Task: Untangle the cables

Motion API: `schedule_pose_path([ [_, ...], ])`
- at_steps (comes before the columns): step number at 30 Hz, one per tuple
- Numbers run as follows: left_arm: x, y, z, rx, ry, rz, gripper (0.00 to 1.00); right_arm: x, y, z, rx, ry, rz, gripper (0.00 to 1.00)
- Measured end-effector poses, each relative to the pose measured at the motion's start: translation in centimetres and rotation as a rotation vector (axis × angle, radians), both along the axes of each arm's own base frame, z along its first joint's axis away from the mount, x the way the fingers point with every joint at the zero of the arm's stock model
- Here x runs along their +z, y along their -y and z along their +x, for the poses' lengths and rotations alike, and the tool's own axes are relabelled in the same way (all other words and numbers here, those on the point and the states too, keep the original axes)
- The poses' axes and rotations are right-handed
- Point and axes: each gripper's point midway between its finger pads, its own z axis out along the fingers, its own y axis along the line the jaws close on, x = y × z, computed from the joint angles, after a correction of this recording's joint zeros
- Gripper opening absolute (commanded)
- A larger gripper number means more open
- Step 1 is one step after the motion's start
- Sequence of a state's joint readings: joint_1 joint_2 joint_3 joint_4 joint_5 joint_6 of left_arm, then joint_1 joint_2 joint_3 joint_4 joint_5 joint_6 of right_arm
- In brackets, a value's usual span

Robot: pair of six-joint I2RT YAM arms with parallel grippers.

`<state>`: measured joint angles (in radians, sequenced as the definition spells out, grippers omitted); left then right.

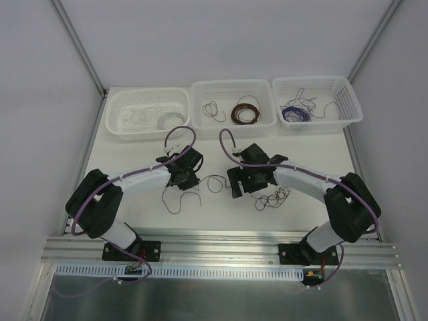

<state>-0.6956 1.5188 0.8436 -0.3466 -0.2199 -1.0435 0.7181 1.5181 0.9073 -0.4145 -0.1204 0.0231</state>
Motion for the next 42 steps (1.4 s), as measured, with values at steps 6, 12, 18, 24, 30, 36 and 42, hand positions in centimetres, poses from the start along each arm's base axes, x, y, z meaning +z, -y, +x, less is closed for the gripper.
schedule_pose_path([
  [6, 0.8, -0.5, 0.0, -0.008, 0.043, 0.008, 0.00, -1.3, 0.2, 0.0, -0.004, -0.021, -0.033, 0.72],
  [12, 4.2, -1.0, 0.4, -0.029, 0.152, -0.021, 0.00, -1.7, 1.0, 0.7, -0.032, 0.004, -0.079, 0.36],
  [18, 6.2, -2.3, 0.7, -0.046, 0.215, 0.002, 0.00, -1.8, 2.2, 1.2, -0.068, 0.035, -0.139, 0.01],
  [24, 8.2, -8.7, 1.8, 0.051, 0.256, 0.104, 0.00, -0.2, 4.2, 1.4, -0.147, 0.087, -0.141, 0.01],
  [30, 12.0, -18.8, 2.2, 0.281, 0.348, 0.222, 0.00, 2.5, 9.5, 2.6, -0.382, 0.125, -0.058, 0.01],
  [36, 14.0, -23.4, 1.2, 0.345, 0.349, 0.334, 0.00, 5.0, 13.0, 3.5, -0.541, 0.155, 0.021, 0.01],
  [42, 18.0, -22.8, 2.5, 0.286, 0.409, 0.311, 0.00, 5.2, 11.8, 2.6, -0.507, 0.103, 0.083, 0.26],
])
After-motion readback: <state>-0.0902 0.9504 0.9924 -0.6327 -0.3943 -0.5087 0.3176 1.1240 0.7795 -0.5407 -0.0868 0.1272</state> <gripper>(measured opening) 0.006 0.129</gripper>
